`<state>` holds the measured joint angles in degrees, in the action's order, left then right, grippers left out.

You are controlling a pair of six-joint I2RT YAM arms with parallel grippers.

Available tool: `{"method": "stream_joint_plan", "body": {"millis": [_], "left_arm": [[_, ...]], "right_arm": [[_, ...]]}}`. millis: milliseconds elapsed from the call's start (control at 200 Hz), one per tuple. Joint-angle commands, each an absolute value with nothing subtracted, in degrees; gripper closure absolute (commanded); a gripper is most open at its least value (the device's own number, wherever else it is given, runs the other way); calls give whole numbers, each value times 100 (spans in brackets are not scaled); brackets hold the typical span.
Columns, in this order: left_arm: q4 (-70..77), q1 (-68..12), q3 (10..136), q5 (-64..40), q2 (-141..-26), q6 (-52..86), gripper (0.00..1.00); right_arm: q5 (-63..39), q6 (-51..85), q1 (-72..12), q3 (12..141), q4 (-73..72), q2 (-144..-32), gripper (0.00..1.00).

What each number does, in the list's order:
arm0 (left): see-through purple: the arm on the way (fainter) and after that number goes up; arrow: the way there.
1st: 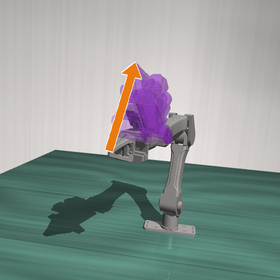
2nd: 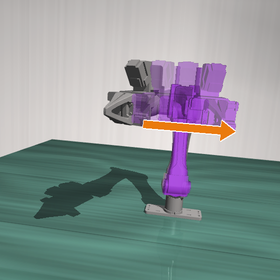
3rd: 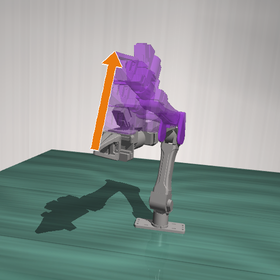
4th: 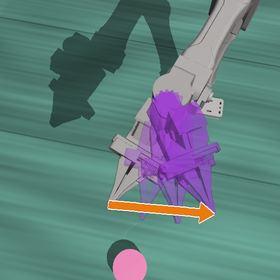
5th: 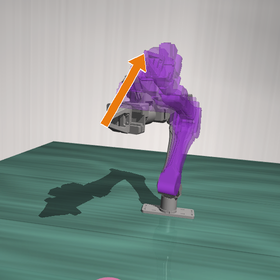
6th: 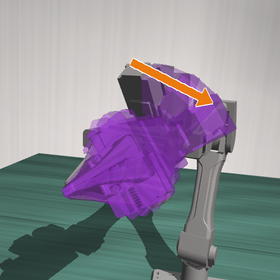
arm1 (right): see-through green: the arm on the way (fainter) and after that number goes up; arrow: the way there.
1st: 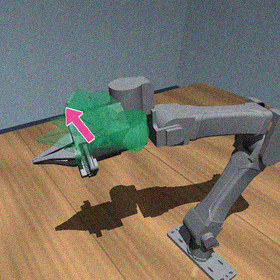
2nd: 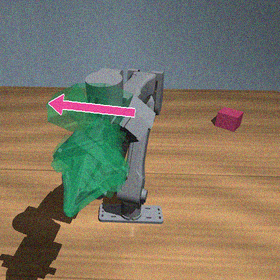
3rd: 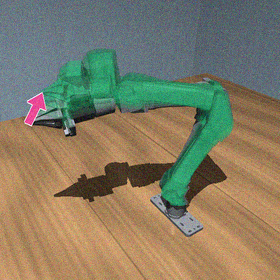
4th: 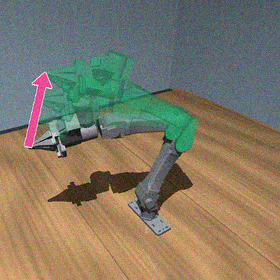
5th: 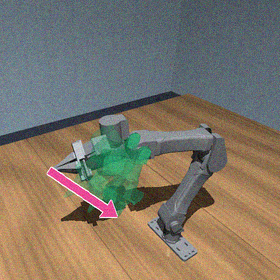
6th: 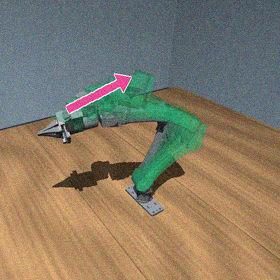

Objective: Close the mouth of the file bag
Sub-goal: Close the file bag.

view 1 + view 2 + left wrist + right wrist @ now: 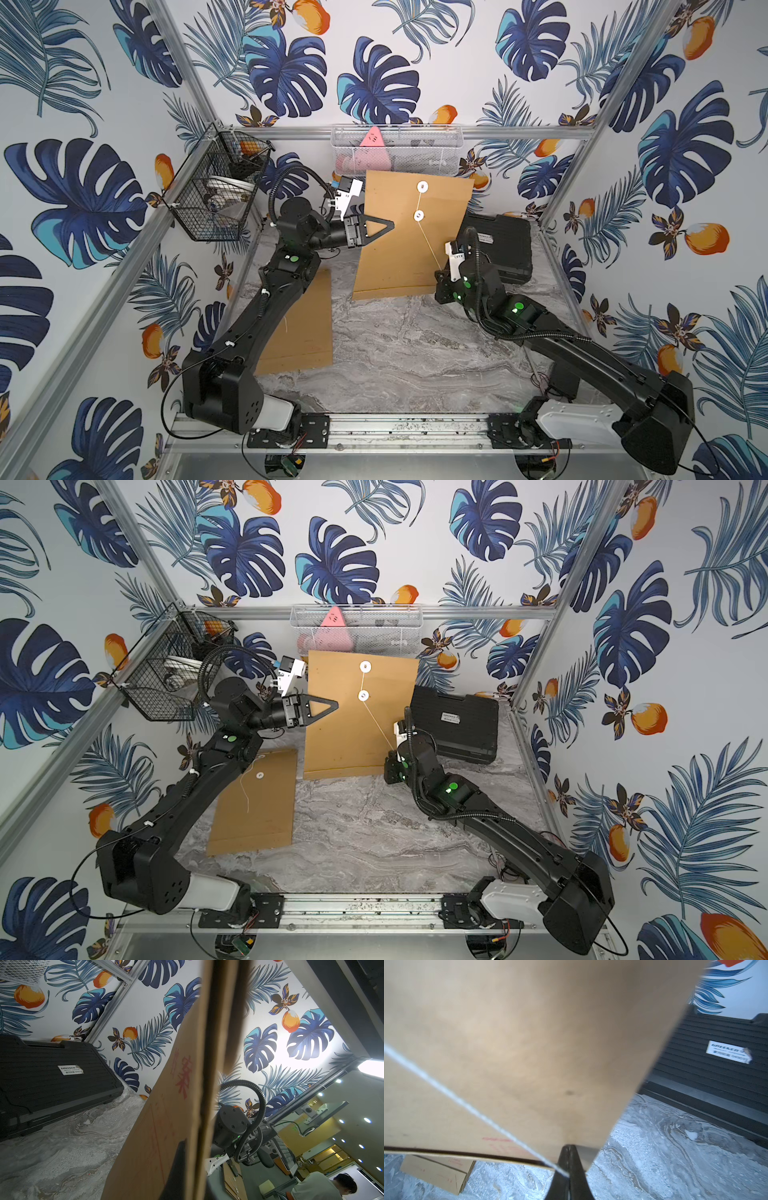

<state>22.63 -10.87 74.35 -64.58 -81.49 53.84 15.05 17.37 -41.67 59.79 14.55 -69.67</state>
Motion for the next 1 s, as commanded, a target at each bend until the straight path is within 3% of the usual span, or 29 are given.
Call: {"method": "stream_joint_plan", "body": {"millis": [0, 640, 996], "left_arm": [[2601, -1046, 7360, -6386, -8101, 5463, 100], [2758, -997, 7087, -6302, -8054, 5570, 100], [2155, -1007, 6931, -6066, -8011, 5238, 100]], "right_arm": [[1508, 1734, -4015, 6100, 1768, -6937, 100], [2221, 1775, -3389, 7078, 2414, -7311, 100], [2526, 1404, -3371, 7693, 2494, -7357, 100]]}}
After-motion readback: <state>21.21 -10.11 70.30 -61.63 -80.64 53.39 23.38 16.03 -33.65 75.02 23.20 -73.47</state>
